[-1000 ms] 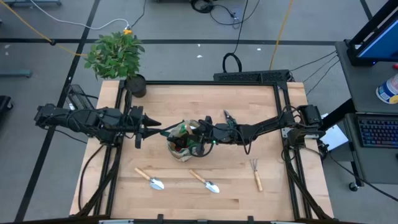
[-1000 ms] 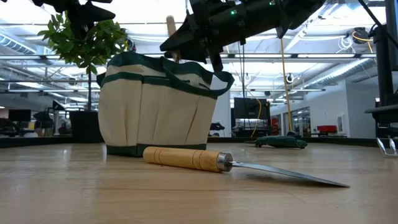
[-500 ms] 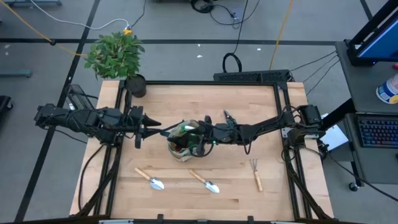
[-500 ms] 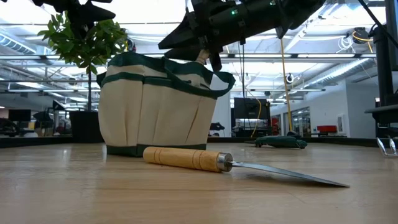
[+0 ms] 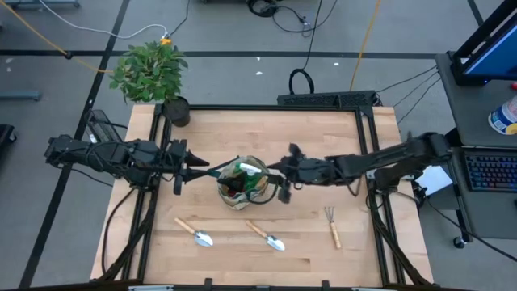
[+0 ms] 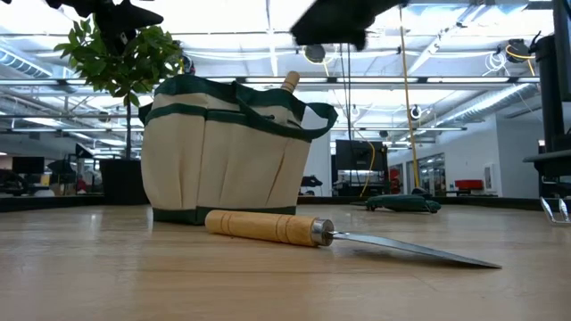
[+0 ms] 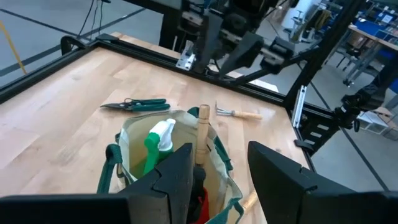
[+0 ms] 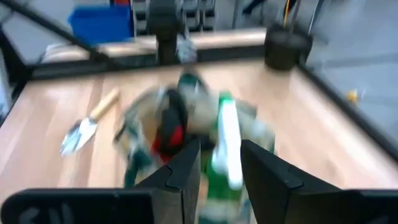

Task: Pick & Place Garden tools in Gardening bag
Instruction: Put the brown hand rake into the gardening bag

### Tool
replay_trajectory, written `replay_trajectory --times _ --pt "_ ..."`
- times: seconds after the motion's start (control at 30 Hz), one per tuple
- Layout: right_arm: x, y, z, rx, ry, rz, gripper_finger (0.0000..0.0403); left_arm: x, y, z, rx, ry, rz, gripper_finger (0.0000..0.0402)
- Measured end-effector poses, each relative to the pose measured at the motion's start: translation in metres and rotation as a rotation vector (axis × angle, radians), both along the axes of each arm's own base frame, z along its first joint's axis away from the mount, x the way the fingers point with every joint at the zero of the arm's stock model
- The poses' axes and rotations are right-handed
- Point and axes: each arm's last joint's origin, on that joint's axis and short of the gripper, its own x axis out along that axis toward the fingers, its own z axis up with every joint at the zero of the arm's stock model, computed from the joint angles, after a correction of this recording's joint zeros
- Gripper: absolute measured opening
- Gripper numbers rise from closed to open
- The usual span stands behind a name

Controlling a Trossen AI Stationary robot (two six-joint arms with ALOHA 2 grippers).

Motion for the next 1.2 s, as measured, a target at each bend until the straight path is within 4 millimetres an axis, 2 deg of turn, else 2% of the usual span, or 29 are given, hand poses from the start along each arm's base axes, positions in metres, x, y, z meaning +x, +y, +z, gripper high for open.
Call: replay_trajectory --times 0.17,0.47,0.63,0.87,1.2 --pt "-0.037 0.010 0.005 0.081 0.174 0.016 0.0105 0.000 0.000 0.000 -0.004 0.001 0.002 0.0159" --pt "-0.091 0.035 -0.003 0.131 0.560 0.267 0.0105 0.000 0.000 0.002 -0.010 -0.021 0.003 0.0159" --pt "-0.113 0.047 -0.012 0.064 0.780 0.454 0.0105 0.000 0.000 0.002 -0.019 -0.019 0.006 0.0159" --pt "-0.133 0.059 -0.017 -0.174 0.914 0.742 0.0105 0.000 0.000 0.002 -0.045 -0.014 0.013 0.0159" --pt "-0.137 0.067 -0.024 -0.438 0.882 1.045 0.0105 0.000 0.000 0.002 -0.088 -0.013 0.023 0.0159"
